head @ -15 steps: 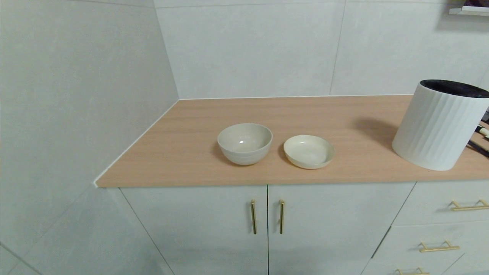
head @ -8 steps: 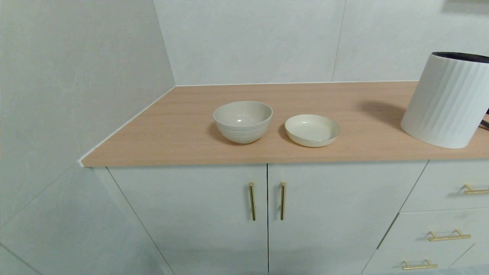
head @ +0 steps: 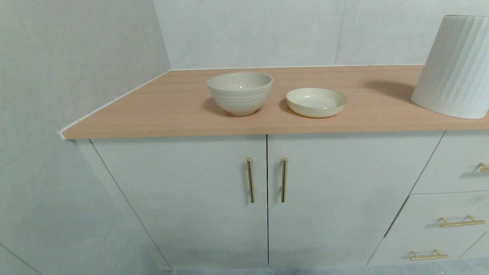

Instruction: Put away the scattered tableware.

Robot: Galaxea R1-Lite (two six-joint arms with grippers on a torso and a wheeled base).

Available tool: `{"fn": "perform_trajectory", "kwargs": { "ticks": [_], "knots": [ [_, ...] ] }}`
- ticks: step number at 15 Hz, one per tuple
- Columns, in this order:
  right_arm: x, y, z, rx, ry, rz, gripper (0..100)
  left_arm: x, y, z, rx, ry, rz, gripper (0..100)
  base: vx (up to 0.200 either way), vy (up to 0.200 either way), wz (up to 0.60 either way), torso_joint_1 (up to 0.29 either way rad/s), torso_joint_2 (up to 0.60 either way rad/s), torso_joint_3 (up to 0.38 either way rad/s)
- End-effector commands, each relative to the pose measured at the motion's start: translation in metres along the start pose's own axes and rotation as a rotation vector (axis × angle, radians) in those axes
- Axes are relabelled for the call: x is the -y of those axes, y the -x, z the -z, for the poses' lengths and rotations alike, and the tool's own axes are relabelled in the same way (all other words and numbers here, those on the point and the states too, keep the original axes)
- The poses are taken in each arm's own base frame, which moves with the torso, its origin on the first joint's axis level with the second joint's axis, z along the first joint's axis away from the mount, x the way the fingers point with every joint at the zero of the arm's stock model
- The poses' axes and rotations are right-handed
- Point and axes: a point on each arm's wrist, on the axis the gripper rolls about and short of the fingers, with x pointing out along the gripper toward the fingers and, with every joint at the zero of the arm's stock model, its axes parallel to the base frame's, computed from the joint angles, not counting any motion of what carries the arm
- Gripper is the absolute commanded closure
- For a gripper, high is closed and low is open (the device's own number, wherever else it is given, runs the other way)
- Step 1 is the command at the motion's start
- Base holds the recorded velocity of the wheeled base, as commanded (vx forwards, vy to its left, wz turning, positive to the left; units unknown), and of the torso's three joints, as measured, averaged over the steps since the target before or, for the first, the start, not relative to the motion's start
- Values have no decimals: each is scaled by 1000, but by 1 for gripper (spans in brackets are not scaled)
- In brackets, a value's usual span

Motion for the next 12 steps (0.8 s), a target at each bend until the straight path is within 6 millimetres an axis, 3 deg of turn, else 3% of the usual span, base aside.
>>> {"fn": "perform_trajectory", "kwargs": {
  "ticks": [1, 12],
  "knots": [
    [0, 0, 0, 0, 0, -1, 0, 0, 0, 0, -1, 0, 0, 0, 0, 0, 0, -95, 427, 325],
    [0, 0, 0, -2, 2, 0, 0, 0, 0, 0, -1, 0, 0, 0, 0, 0, 0, -9, 42, 31]
  ]
}}
